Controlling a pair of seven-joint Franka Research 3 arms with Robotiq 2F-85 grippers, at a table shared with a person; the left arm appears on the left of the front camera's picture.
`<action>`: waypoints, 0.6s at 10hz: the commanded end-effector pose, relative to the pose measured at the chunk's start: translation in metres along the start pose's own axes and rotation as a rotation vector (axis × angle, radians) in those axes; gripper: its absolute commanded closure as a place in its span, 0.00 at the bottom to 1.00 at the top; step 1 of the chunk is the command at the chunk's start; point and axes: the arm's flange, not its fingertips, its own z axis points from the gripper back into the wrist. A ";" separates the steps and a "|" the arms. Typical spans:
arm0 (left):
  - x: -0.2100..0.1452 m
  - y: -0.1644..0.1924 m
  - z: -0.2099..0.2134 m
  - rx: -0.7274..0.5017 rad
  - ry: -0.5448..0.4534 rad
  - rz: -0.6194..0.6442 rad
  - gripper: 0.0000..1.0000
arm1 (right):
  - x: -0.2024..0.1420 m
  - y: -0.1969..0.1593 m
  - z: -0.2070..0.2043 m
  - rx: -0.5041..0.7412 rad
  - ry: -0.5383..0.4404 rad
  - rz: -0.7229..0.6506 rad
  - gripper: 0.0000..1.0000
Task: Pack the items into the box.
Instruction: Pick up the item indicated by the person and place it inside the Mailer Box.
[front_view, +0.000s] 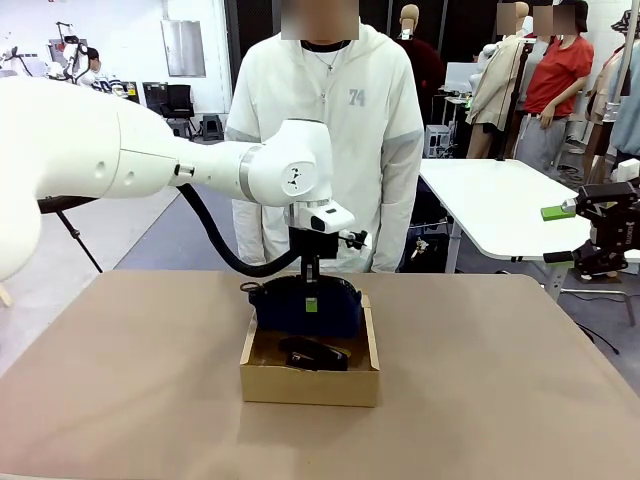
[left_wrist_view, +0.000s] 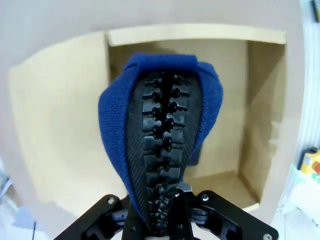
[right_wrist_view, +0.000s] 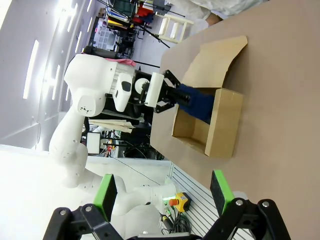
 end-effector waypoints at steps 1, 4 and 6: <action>0.009 -0.007 -0.006 -0.082 -0.008 -0.040 1.00 | 0.001 0.002 0.003 -0.001 0.009 0.011 0.00; 0.021 -0.013 -0.035 -0.124 0.061 -0.011 1.00 | 0.001 0.002 0.003 -0.001 0.009 0.011 0.00; 0.023 -0.017 -0.050 -0.150 0.087 0.005 1.00 | 0.001 0.002 0.003 -0.001 0.009 0.011 0.00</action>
